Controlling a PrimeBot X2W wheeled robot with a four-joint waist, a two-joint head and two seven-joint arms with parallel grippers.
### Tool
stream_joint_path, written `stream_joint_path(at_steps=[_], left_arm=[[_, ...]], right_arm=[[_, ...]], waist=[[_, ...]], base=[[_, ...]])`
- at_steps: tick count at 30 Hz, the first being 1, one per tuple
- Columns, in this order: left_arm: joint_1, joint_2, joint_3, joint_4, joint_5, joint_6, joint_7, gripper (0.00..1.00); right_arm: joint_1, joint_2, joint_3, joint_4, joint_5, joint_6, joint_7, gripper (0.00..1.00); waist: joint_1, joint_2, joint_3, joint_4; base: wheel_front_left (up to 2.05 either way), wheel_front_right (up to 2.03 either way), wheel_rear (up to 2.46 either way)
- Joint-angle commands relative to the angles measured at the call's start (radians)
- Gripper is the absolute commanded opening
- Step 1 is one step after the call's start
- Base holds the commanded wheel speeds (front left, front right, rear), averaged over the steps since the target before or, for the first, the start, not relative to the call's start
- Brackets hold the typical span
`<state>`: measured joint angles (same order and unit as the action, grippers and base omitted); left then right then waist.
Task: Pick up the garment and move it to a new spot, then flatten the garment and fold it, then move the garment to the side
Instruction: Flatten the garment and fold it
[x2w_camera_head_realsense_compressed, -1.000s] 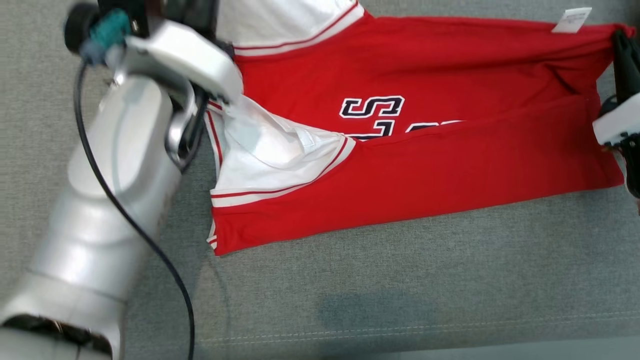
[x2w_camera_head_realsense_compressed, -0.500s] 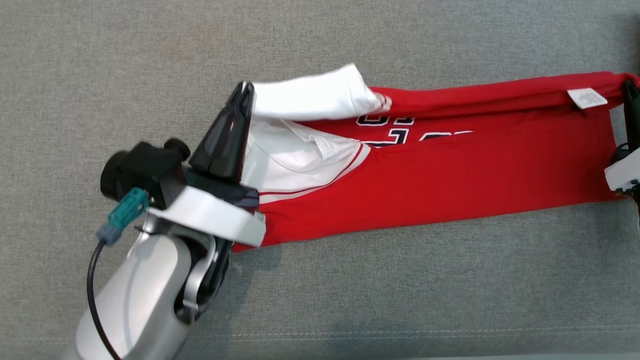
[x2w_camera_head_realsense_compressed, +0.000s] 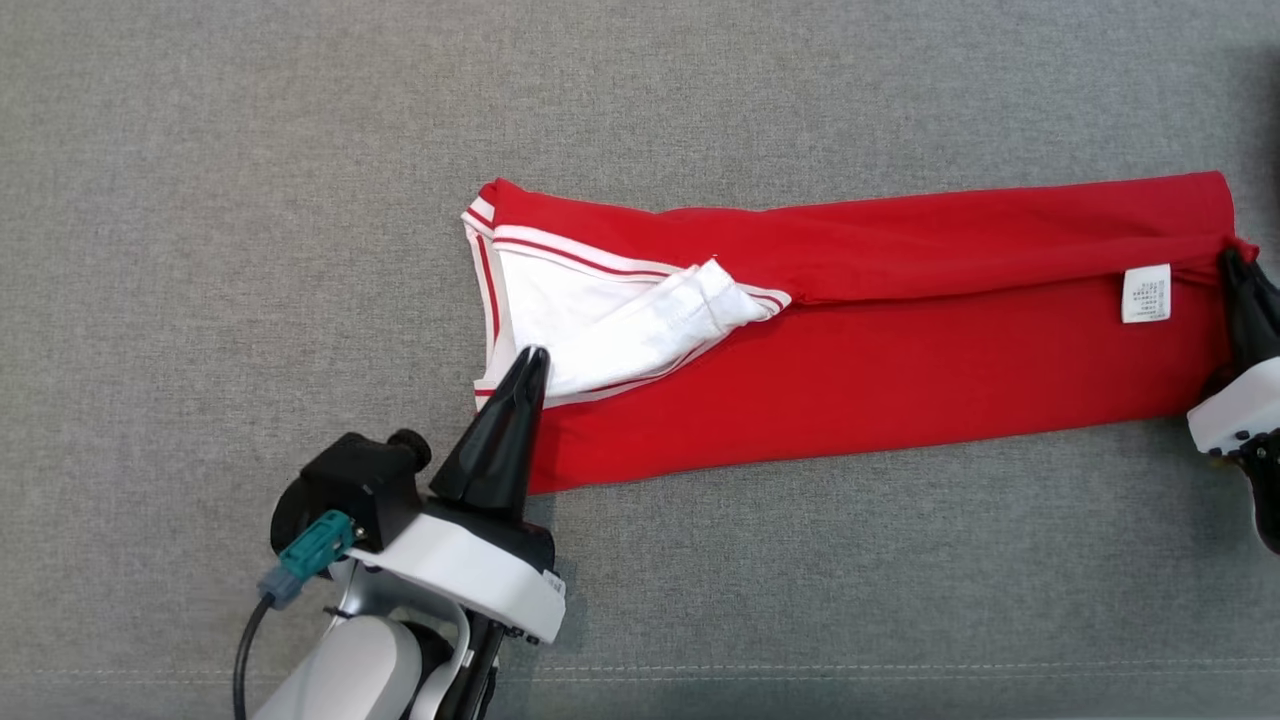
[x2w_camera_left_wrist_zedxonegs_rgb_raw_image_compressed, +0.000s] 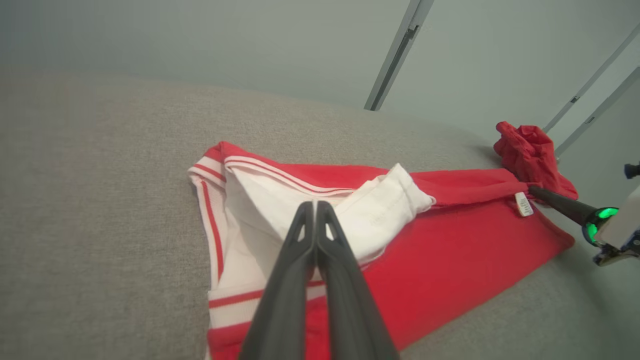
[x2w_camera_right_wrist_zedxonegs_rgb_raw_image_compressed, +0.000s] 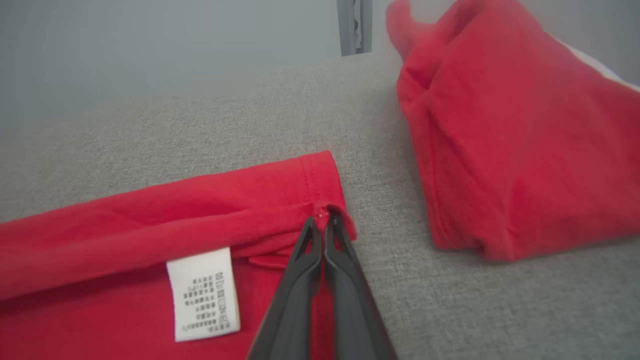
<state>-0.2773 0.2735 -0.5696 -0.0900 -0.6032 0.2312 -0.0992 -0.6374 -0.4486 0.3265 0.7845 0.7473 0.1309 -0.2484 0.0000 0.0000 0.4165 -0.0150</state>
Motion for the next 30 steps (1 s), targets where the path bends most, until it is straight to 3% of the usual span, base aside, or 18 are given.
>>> stream_joint_path(at_steps=[1,11,12,13,14,15,22,30], left_arm=[[0.003,0.013,0.026,-0.002,-0.007,0.001,-0.01,0.0],[-0.013,-0.006,0.001,0.154,-0.014,-0.031,-0.027,0.0],[-0.016,-0.008,0.0,0.167,-0.016,-0.037,-0.03,0.0],[-0.019,-0.012,0.002,0.18,-0.02,-0.04,-0.036,0.11],[-0.023,-0.015,0.004,0.193,-0.024,-0.043,-0.039,0.44],[-0.028,-0.018,0.006,0.204,-0.026,-0.045,-0.042,0.98],[-0.06,-0.036,0.034,0.259,-0.02,-0.024,-0.092,1.0],[-0.044,-0.06,0.114,0.262,0.015,0.02,-0.157,1.0]], right_arm=[[0.039,-0.017,0.004,-0.003,0.006,0.0,-0.013,0.0],[0.049,0.002,-0.001,0.041,0.004,0.0,-0.013,0.0],[0.049,0.005,-0.009,0.039,0.007,0.0,-0.013,0.75],[0.049,0.01,-0.015,0.039,0.008,0.0,-0.013,1.0],[0.049,0.014,-0.018,0.034,0.006,0.0,-0.013,1.0],[0.05,0.018,-0.022,0.029,0.004,0.0,-0.013,1.0],[0.065,0.028,-0.052,-0.02,-0.039,0.0,-0.013,1.0],[0.127,0.081,-0.118,-0.187,-0.124,0.0,-0.013,1.0]], waist=[[0.0,0.0,0.0,0.002],[0.0,0.0,-0.017,0.004],[0.0,0.0,-0.02,0.003],[0.0,0.0,-0.022,0.003],[0.0,0.0,-0.025,0.002],[0.0,0.0,-0.028,0.0],[0.0,0.0,-0.061,-0.007],[0.0,0.0,-0.134,-0.033]], base=[[0.0,0.0,0.0],[0.0,0.0,0.0],[0.0,0.0,0.0],[0.0,0.0,0.0],[0.0,0.0,0.0],[0.0,0.0,0.0],[0.0,0.0,0.0],[0.0,0.0,0.0]])
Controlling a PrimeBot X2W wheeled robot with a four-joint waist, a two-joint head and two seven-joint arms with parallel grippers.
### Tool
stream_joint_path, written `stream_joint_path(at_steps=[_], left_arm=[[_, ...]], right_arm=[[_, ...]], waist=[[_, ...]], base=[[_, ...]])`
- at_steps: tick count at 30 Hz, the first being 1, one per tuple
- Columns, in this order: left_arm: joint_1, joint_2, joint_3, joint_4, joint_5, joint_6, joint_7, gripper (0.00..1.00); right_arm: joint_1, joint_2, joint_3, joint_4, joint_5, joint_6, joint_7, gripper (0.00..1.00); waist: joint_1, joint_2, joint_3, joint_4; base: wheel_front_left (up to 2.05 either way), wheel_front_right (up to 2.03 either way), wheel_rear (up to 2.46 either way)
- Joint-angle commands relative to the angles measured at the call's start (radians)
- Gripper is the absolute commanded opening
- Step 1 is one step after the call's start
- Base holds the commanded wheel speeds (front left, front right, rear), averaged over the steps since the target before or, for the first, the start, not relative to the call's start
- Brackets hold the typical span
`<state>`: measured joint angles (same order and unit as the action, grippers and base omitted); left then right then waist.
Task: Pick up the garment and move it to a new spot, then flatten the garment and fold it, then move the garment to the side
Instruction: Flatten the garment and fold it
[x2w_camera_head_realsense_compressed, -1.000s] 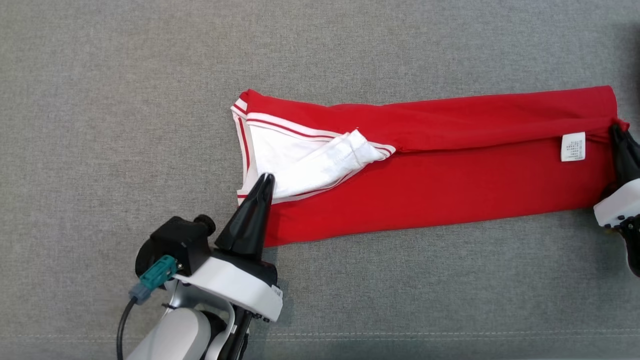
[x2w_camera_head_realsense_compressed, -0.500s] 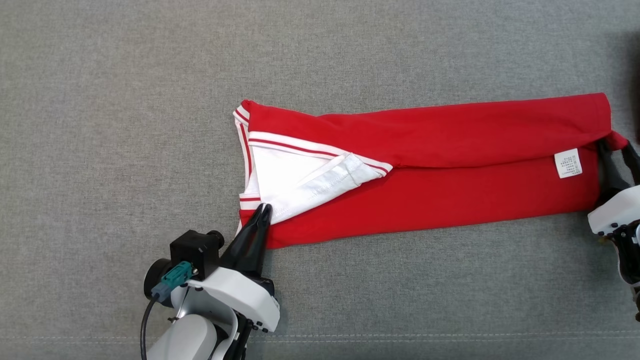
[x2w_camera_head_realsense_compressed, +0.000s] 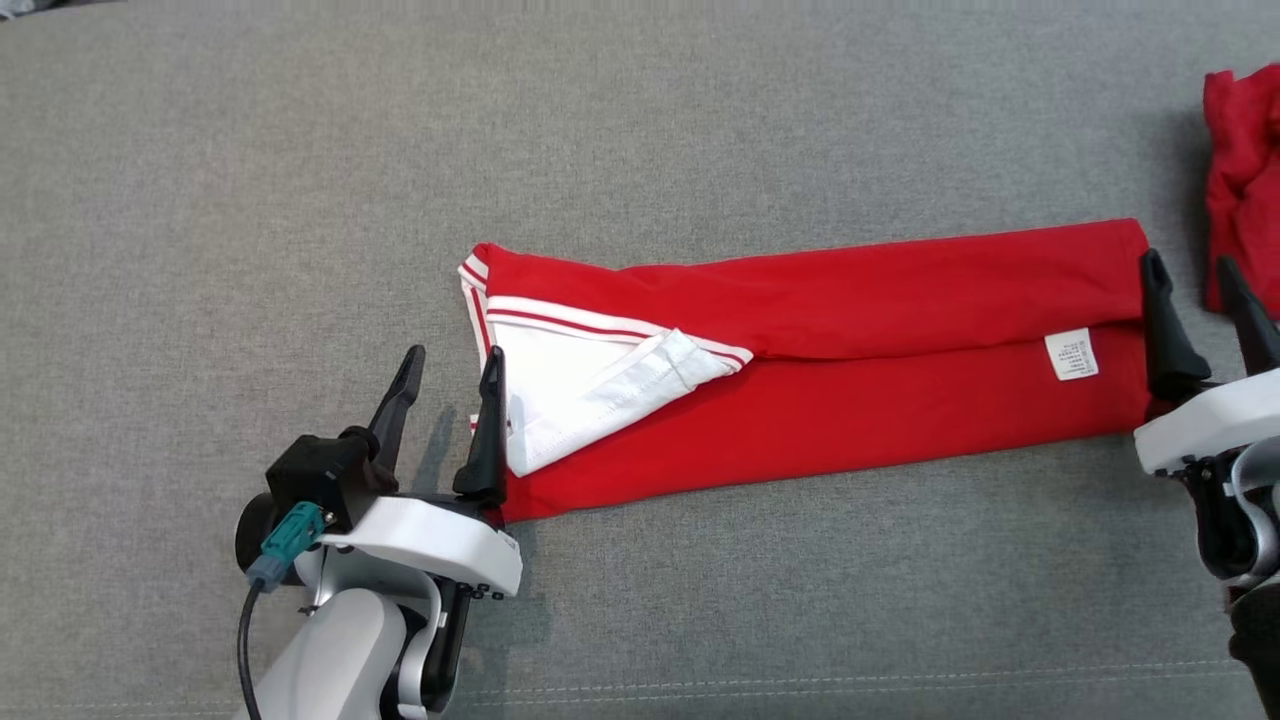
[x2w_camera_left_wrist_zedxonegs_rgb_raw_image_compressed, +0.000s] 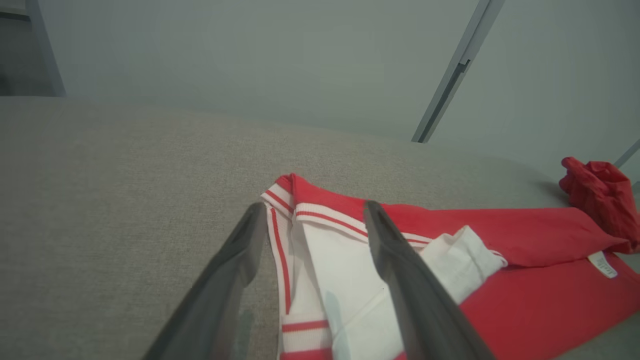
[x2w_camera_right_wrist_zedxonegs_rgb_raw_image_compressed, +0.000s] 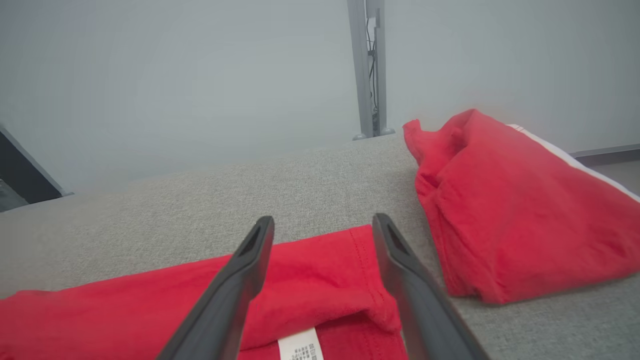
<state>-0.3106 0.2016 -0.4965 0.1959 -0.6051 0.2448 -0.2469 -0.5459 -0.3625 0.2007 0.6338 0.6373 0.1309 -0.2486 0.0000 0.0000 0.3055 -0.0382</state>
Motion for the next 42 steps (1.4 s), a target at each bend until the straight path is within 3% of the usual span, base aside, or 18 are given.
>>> stream_joint_path(at_steps=[1,9,20,29,42], left_arm=[[-0.006,0.005,0.054,-0.025,0.02,0.007,-0.012,1.0],[0.092,-0.068,0.197,-0.081,0.149,-0.007,-0.015,1.0],[0.237,-0.138,0.34,-0.147,0.297,-0.089,-0.015,1.0],[0.323,-0.15,0.373,-0.208,0.394,-0.116,-0.015,1.0],[0.397,-0.151,0.374,-0.22,0.449,-0.123,-0.015,1.0]], right_arm=[[0.05,0.005,-0.001,-0.057,-0.024,0.0,-0.013,1.0],[0.184,0.096,-0.046,-0.176,-0.105,0.0,-0.013,1.0],[0.352,0.168,-0.097,-0.322,-0.171,0.0,-0.013,1.0],[0.458,0.212,-0.13,-0.405,-0.192,0.0,-0.013,1.0],[0.53,0.199,-0.11,-0.465,-0.214,0.0,-0.013,1.0]], waist=[[0.0,0.0,-0.036,-0.011],[0.0,0.0,-0.145,-0.023],[0.0,0.0,-0.245,-0.041],[0.0,0.0,-0.29,-0.041],[0.0,0.0,-0.317,-0.031]], base=[[0.0,0.0,0.0],[0.0,0.0,0.0],[0.0,0.0,0.0],[0.0,0.0,0.0],[0.0,0.0,0.0]])
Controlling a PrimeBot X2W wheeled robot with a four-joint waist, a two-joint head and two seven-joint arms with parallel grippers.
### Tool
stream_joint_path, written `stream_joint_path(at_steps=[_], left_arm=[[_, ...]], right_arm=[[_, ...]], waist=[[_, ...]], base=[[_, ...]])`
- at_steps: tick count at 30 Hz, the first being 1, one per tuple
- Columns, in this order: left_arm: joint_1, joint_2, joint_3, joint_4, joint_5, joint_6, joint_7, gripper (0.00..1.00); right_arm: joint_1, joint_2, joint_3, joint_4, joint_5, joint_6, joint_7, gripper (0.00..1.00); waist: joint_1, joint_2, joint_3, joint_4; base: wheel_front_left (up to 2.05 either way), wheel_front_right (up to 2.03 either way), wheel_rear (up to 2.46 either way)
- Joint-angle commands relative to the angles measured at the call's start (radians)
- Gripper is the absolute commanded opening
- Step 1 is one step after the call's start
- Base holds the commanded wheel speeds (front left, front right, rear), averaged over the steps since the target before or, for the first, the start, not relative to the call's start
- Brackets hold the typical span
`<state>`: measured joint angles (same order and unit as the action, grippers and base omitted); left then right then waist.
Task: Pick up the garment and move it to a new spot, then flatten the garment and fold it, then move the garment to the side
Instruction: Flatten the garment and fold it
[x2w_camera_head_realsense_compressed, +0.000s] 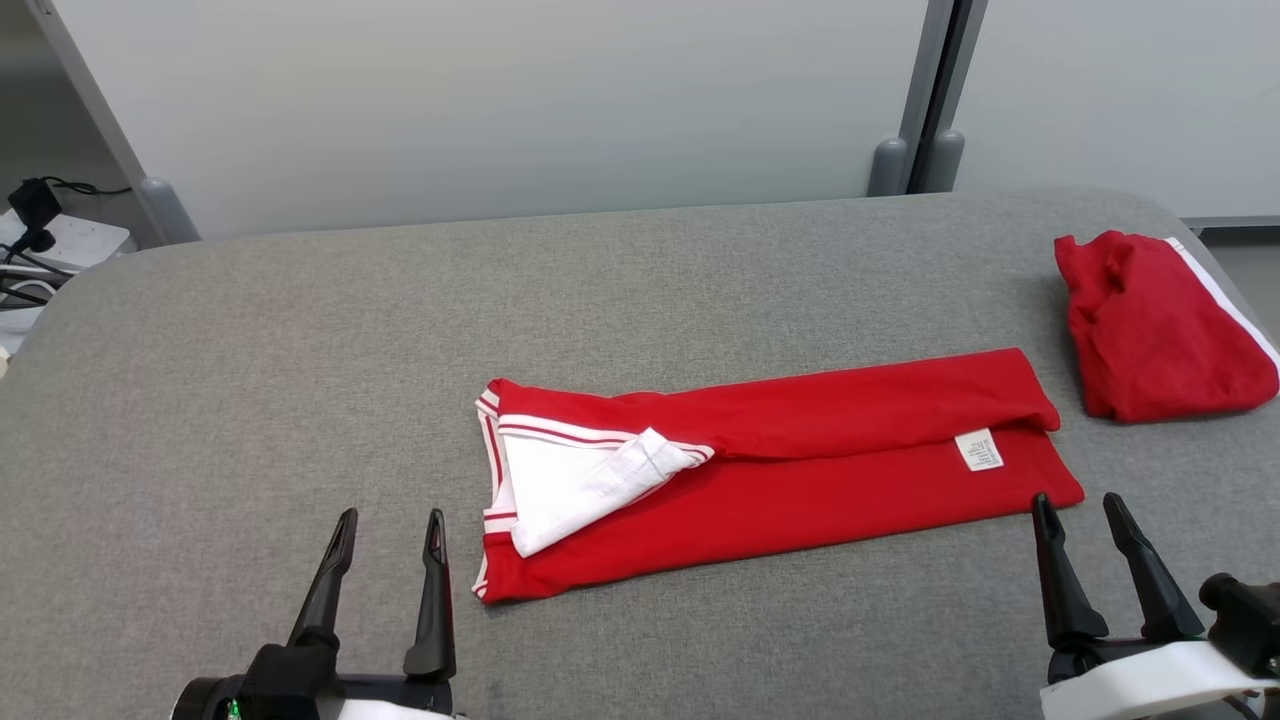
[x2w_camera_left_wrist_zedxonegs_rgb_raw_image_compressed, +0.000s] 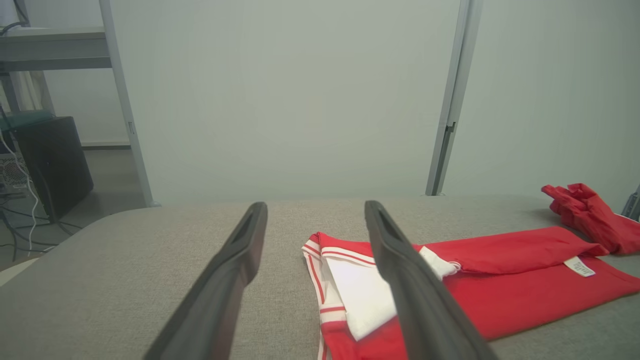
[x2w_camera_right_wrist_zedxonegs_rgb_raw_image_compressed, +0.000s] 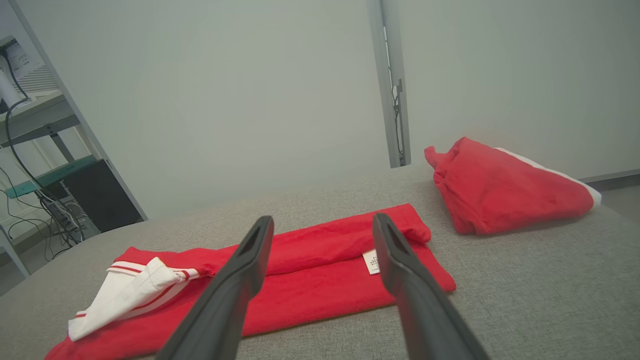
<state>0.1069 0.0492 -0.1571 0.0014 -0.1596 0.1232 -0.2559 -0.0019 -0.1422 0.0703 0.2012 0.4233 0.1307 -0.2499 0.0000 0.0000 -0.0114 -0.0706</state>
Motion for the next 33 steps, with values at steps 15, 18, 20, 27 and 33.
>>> stream_joint_path(at_steps=[15,18,20,27,33], left_arm=[[-0.019,0.001,0.011,0.005,0.003,0.001,-0.006,1.0],[-0.021,0.001,0.002,0.019,0.01,-0.004,-0.006,1.0],[-0.022,0.001,-0.001,0.022,0.016,-0.005,-0.006,1.0],[-0.055,0.001,-0.027,0.035,0.029,-0.012,-0.006,1.0],[-0.102,0.001,-0.045,0.04,0.029,-0.019,-0.006,1.0]], right_arm=[[-0.021,-0.039,0.038,-0.009,0.018,0.0,-0.012,1.0],[-0.041,-0.044,0.058,0.032,0.057,0.0,-0.012,1.0],[-0.053,-0.049,0.063,0.054,0.07,0.0,-0.012,1.0],[-0.201,-0.082,0.058,0.276,0.188,0.0,-0.012,1.0],[-0.355,-0.126,0.045,0.469,0.274,0.0,-0.012,1.0]], waist=[[0.0,0.0,0.012,0.021],[0.0,0.0,0.02,0.024],[0.0,0.0,0.025,0.024],[0.0,0.0,0.07,0.046],[0.0,0.0,0.125,0.082]], base=[[0.0,0.0,0.0],[0.0,0.0,0.0],[0.0,0.0,0.0],[0.0,0.0,0.0],[0.0,0.0,0.0]])
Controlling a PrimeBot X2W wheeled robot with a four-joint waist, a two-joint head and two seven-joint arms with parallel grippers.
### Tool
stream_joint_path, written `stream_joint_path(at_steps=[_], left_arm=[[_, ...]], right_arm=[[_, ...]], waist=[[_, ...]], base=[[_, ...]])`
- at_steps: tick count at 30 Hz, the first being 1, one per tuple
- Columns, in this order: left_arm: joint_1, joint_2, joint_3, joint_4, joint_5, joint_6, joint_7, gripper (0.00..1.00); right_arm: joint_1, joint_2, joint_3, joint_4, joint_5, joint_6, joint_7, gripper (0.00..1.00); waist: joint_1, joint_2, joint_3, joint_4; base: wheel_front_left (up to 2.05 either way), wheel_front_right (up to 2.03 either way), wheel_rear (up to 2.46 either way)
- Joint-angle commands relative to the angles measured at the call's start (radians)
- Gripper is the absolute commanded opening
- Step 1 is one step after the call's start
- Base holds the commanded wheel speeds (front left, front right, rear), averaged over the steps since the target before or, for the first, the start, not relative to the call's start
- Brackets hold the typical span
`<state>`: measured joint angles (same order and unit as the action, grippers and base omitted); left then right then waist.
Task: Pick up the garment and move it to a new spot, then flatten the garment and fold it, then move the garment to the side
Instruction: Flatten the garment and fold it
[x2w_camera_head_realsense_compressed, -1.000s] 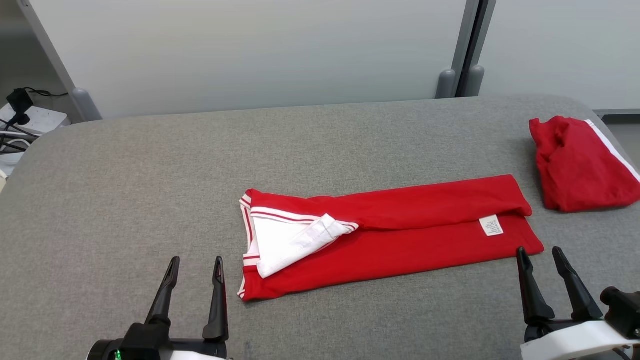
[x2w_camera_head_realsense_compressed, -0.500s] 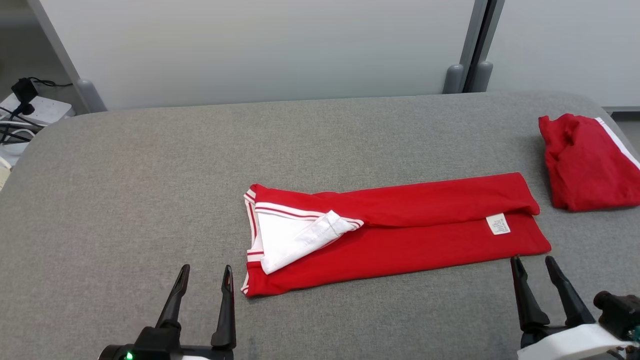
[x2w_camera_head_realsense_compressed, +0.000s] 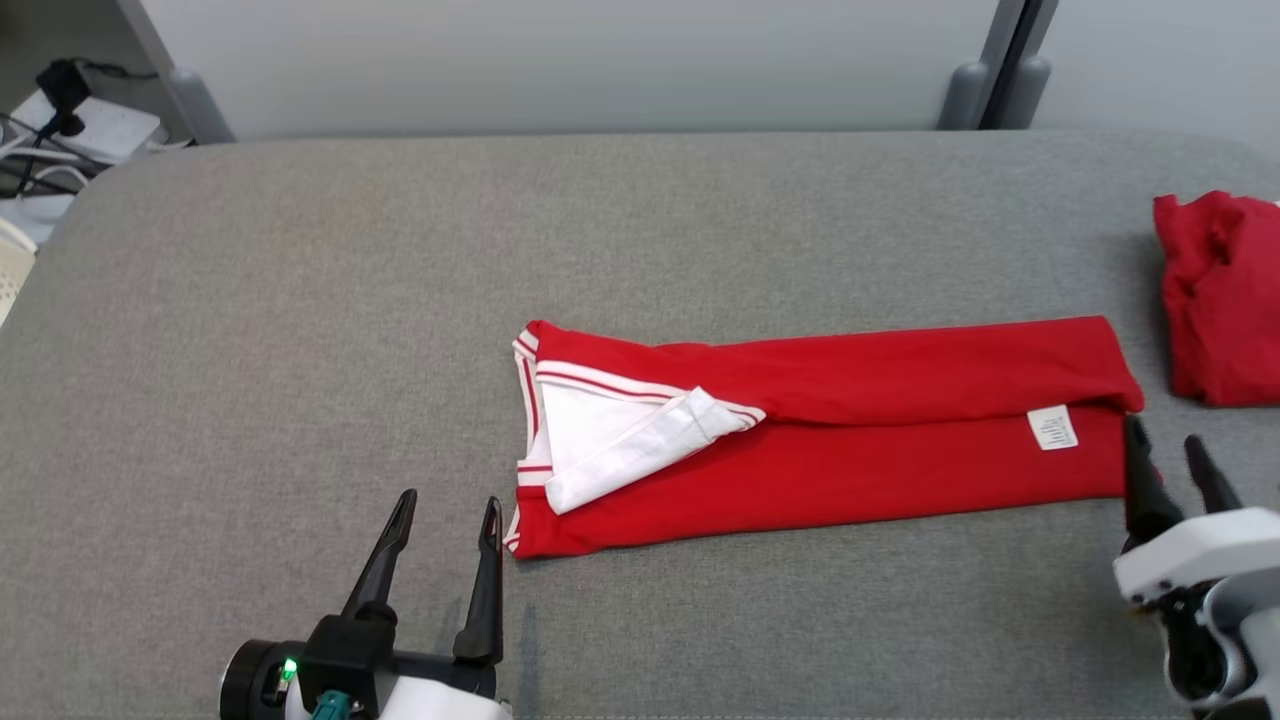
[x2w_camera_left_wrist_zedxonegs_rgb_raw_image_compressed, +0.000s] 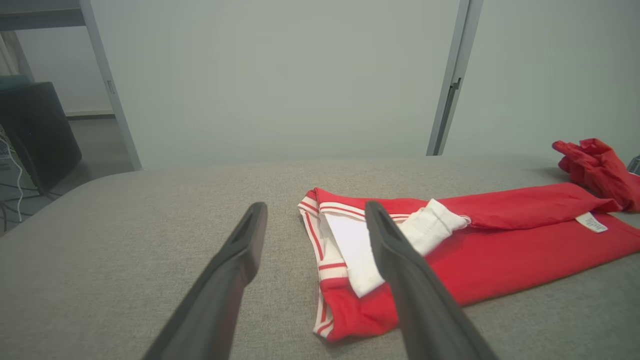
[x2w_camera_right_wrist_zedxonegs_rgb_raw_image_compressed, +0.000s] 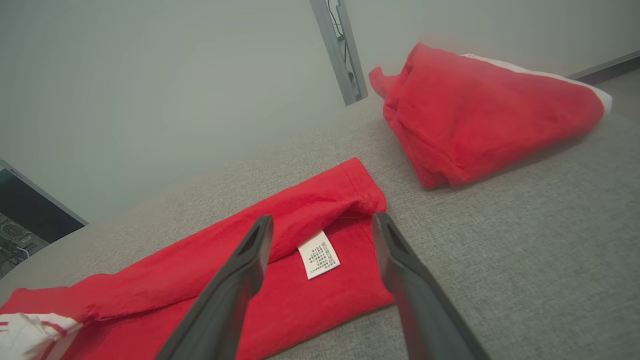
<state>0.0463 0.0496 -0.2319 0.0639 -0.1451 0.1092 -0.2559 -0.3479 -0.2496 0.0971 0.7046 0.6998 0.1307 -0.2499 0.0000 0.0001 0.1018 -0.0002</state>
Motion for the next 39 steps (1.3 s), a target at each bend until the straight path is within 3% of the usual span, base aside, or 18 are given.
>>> stream_joint_path(at_steps=[1,10,22,25,39], left_arm=[[-0.048,0.001,0.026,-0.023,0.015,-0.006,-0.006,1.0],[-0.109,0.001,-0.007,-0.018,0.009,-0.014,-0.006,1.0],[-0.181,0.001,-0.022,0.001,0.013,-0.02,-0.006,1.0],[-0.185,0.001,-0.024,0.005,0.014,-0.019,-0.006,1.0],[-0.176,0.001,-0.011,0.013,0.009,-0.015,-0.006,1.0]], right_arm=[[-0.035,-0.025,0.015,-0.006,0.009,0.0,-0.012,1.0],[-0.235,-0.071,0.01,0.247,0.068,0.0,0.008,1.0],[-0.386,-0.072,0.041,0.463,0.095,0.0,0.079,1.0],[-0.403,-0.065,0.051,0.48,0.097,0.0,0.078,0.0],[-0.371,-0.077,0.093,0.461,0.13,0.0,0.059,0.0]], waist=[[0.0,-0.0001,0.022,0.018],[0.0,-0.0001,0.124,0.059],[0.0,-0.0001,0.208,0.069],[0.0,-0.0001,0.21,0.066],[0.0,-0.0001,0.162,0.044]], base=[[0.0,0.0,0.0],[0.0,0.0,0.0],[0.0,0.0,0.0],[0.0,0.0,0.0],[0.0,0.0,0.0]])
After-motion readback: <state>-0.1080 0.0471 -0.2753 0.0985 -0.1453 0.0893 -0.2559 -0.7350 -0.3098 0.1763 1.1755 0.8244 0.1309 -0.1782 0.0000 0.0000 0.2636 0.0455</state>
